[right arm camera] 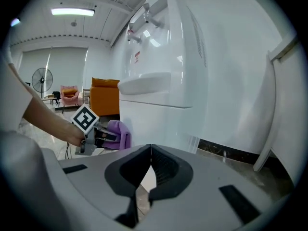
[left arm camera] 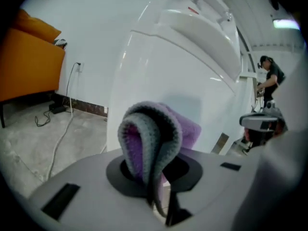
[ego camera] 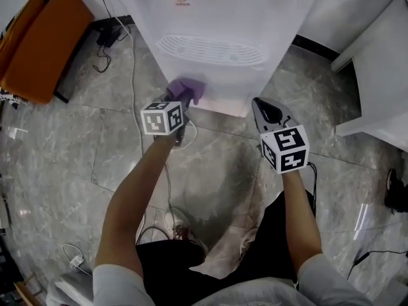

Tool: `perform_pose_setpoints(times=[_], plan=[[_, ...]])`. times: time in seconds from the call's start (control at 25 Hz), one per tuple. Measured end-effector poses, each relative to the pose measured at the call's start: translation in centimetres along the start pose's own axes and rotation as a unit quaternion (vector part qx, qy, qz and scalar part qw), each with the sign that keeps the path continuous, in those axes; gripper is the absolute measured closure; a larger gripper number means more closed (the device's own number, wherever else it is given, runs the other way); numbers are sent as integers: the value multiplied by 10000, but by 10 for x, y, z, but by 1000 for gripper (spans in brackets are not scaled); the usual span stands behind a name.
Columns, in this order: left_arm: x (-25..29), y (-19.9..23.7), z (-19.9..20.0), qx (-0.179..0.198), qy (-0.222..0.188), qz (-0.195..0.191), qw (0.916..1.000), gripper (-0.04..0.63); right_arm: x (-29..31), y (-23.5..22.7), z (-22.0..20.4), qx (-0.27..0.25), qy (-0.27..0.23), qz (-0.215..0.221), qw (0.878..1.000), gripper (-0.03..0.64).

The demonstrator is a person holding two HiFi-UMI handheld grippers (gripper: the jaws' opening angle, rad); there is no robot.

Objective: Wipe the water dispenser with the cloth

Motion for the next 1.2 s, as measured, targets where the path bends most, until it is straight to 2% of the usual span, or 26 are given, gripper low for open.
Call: perform_pose_setpoints(times=[0.08, 0.2, 0.28, 0.36, 0.4, 0.52, 0.6, 0.72, 0.84, 1.04, 1.2], plan=[[3, 16, -6, 82, 23, 144, 9999, 532, 3, 6, 3, 201, -103, 119, 9997, 603], [10, 42, -22, -87, 169, 534, 9984, 532, 4, 6, 5, 562, -188, 199, 9980, 601], [14, 65, -35, -401, 320, 882, 9948, 532, 1, 4, 5, 503, -114, 122, 9986, 603], [17, 81, -49, -562, 535, 1030, 9916, 532, -4, 3, 3, 302, 28, 1, 9995, 603], [21, 85, -58, -455, 685, 1047, 9911, 532, -7, 2, 2, 249, 75, -33, 9997, 601], [36, 82, -84, 269, 1223, 1061, 9864, 532, -16, -3, 1, 295, 102, -75, 9995, 601], [48, 71, -98, 522, 1440, 927, 9838, 532, -21, -7, -2, 335, 126, -125, 9993, 601], [59, 38, -107, 636, 1482, 567, 9853, 532, -29, -12, -9, 388, 226, -205, 9988, 603], [67, 2, -110, 894, 1311, 250, 9870, 532, -36, -16, -11, 427, 257, -246, 9985, 603], [69, -67, -109, 954, 1087, -389, 9887, 532, -52, -25, -10, 517, 151, -323, 9980, 603], [62, -133, -92, 1240, 706, -1027, 9844, 532, -59, -33, -14, 653, 142, -428, 9968, 601]])
Point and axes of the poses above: the fingertips, and each gripper's own axes: x forward along the fingers, y to its left, z out of its top, the point moved 2 cm from there along -x, backward along the fingers, and after that the axes turned 10 degrees about z, right-handed, at the moved point
